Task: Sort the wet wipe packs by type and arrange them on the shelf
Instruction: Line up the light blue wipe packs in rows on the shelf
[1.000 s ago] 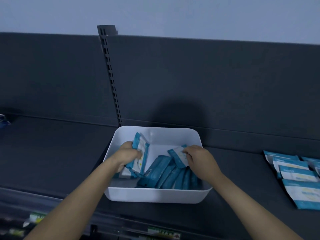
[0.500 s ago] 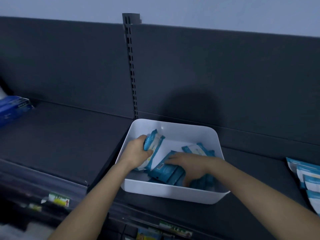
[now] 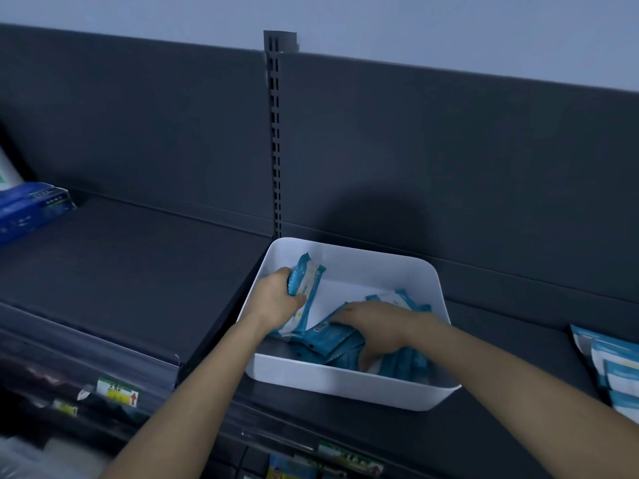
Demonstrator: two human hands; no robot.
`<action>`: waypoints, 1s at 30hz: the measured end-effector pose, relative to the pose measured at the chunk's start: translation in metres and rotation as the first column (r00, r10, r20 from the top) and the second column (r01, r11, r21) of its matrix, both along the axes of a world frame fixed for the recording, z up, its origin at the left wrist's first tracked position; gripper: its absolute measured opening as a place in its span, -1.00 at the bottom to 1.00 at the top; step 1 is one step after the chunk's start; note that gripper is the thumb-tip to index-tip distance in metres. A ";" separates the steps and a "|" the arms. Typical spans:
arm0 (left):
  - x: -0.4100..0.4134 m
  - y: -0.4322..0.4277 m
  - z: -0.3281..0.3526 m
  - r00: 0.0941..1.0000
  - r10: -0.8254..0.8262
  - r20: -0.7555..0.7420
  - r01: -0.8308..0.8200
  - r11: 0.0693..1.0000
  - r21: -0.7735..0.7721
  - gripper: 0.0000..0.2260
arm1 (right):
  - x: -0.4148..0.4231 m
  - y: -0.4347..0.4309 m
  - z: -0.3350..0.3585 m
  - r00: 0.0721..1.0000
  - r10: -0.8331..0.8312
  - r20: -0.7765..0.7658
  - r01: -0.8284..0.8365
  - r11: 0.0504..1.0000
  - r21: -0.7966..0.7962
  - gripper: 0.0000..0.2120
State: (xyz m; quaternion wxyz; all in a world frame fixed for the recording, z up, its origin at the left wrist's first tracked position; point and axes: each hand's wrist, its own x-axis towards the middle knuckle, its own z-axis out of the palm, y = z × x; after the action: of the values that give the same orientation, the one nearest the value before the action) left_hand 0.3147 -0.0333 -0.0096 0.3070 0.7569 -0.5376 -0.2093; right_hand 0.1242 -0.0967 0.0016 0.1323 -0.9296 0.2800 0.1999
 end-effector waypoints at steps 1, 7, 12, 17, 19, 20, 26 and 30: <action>0.000 0.000 0.000 1.000 0.001 0.003 -0.001 1.000 -0.005 -0.88 | 0.002 0.001 0.001 1.000 -0.007 0.014 0.007 1.000 -0.014 -0.27; 0.000 0.000 0.003 0.999 0.036 -0.013 -0.036 0.999 -0.036 -0.90 | 0.007 0.004 0.001 0.999 0.018 0.050 -0.008 0.981 -0.192 -0.40; -0.001 0.003 0.005 0.998 0.035 -0.046 -0.037 0.998 -0.052 -0.89 | 0.004 0.008 -0.019 0.998 0.050 0.048 -0.037 0.971 -0.237 -0.45; -0.004 0.008 0.008 0.992 0.018 -0.127 -0.036 0.988 -0.147 -0.92 | -0.014 0.004 -0.005 0.843 -0.273 0.463 0.342 0.937 -0.071 -0.70; -0.007 0.006 0.013 0.972 0.034 -0.232 -0.078 0.980 -0.182 -0.92 | -0.023 0.005 0.009 0.557 -0.471 0.684 0.513 0.843 0.163 -0.80; -0.010 0.005 0.017 0.956 0.040 -0.290 -0.100 0.975 -0.196 -0.91 | -0.027 0.006 0.016 0.354 -0.568 0.743 0.546 0.771 0.328 -0.84; -0.061 -0.006 0.049 0.885 -0.133 -0.446 -0.010 0.952 -0.305 -0.84 | -0.060 0.010 0.049 -0.324 -0.843 0.430 0.158 0.400 0.903 -0.77; -0.104 -0.009 0.066 0.762 -0.237 -0.602 0.043 0.947 -0.318 -0.81 | -0.097 0.021 0.058 -0.398 -0.828 0.394 0.081 0.396 0.915 -0.75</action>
State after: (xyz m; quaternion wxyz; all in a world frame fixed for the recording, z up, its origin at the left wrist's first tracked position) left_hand 0.2109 -0.0421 0.0568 0.5588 0.5468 -0.4829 -0.3944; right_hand 0.0273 -0.0761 0.0597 0.6036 -0.4102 0.4320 -0.5299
